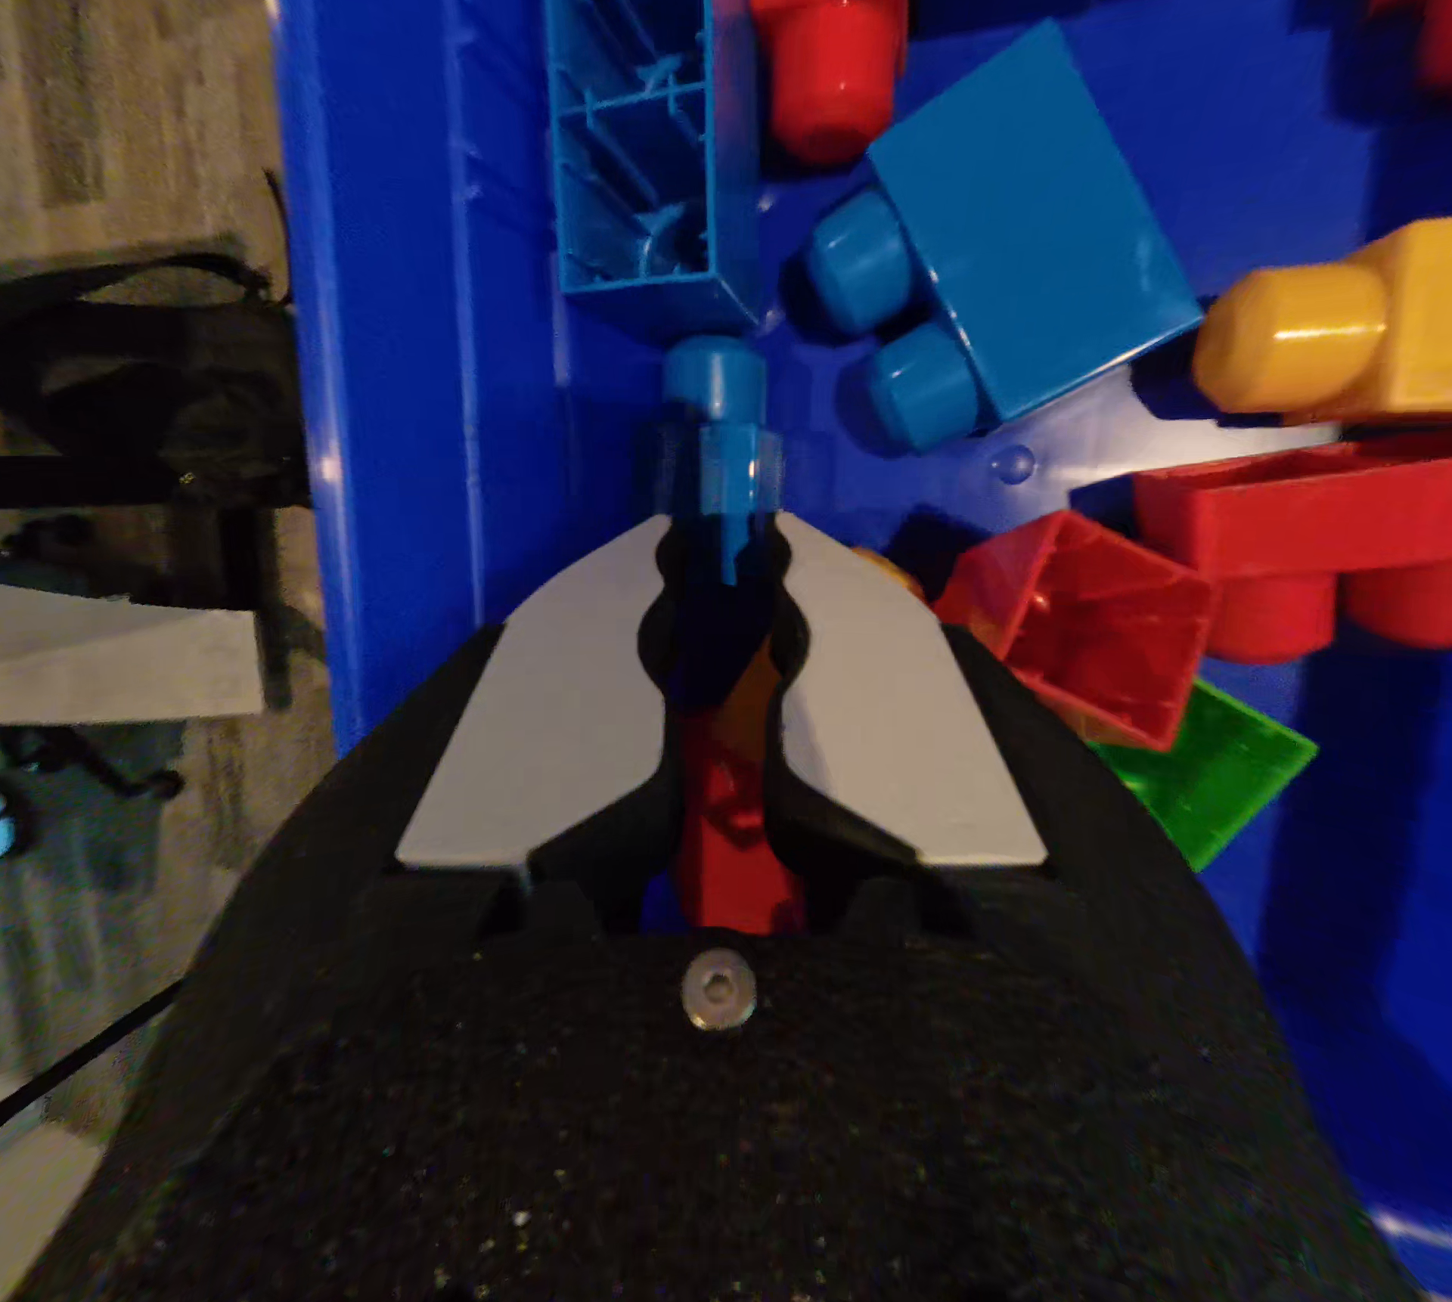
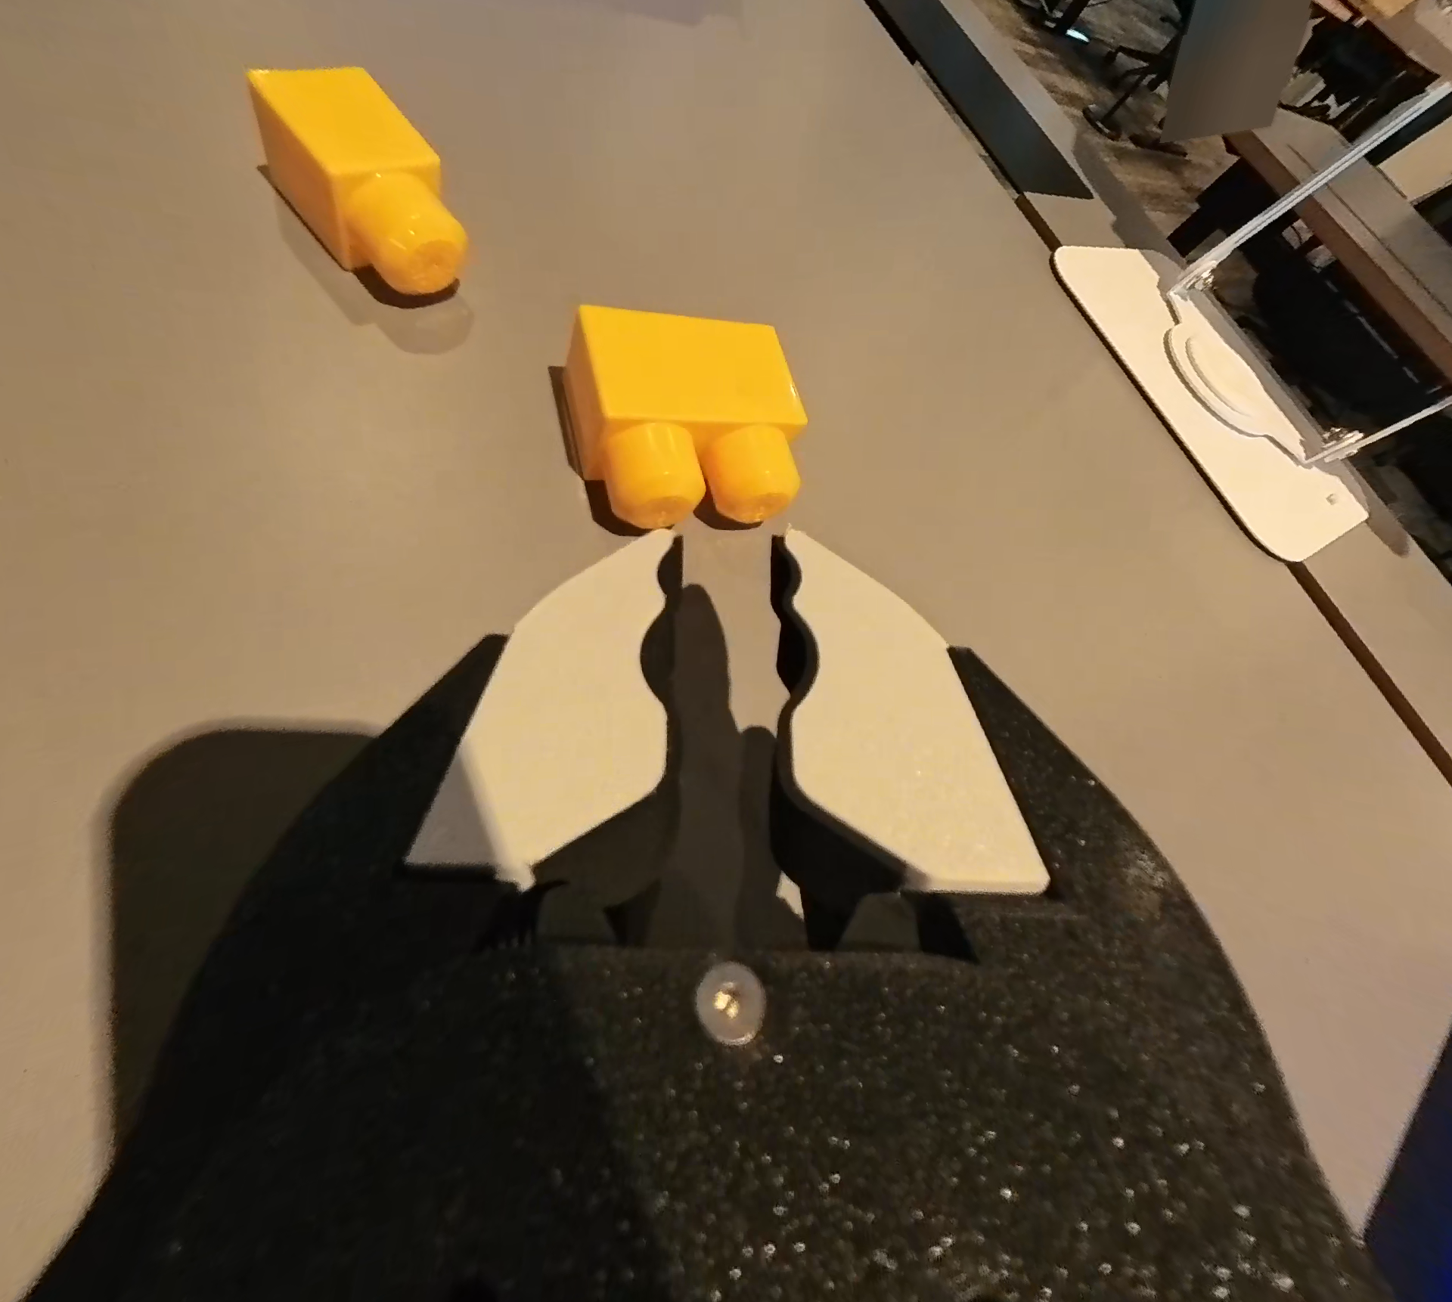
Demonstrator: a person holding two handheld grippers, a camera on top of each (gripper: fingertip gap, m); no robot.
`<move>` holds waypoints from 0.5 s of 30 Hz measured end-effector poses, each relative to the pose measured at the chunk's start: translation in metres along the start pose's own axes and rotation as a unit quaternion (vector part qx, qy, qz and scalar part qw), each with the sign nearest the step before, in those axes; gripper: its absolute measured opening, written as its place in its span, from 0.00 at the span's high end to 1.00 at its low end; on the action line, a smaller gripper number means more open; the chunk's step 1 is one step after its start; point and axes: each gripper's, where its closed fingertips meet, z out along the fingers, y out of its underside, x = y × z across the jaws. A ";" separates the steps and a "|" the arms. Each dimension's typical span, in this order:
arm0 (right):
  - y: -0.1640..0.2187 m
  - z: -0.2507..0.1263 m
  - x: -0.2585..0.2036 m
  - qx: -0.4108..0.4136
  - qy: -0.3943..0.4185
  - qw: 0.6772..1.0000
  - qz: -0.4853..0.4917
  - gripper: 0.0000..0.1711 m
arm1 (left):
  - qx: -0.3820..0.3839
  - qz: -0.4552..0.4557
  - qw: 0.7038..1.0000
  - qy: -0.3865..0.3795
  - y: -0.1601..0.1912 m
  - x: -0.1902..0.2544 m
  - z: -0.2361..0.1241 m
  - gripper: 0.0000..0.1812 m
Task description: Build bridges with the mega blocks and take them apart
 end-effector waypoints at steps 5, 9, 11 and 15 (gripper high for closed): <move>0.000 -0.001 -0.001 0.002 -0.001 1.000 -0.004 0.88 | -0.018 0.023 0.998 -0.053 -0.002 -0.005 0.007 0.80; -0.001 -0.001 -0.004 0.003 -0.007 1.000 -0.009 0.88 | -0.022 0.019 0.999 -0.042 -0.001 0.003 0.008 0.72; 0.000 -0.001 -0.005 0.002 -0.009 1.000 -0.012 0.88 | -0.025 0.028 0.999 -0.037 0.000 0.008 0.008 0.67; 0.001 0.000 -0.008 -0.005 -0.011 1.000 -0.025 0.87 | -0.028 0.036 0.999 -0.023 0.003 0.015 0.005 0.66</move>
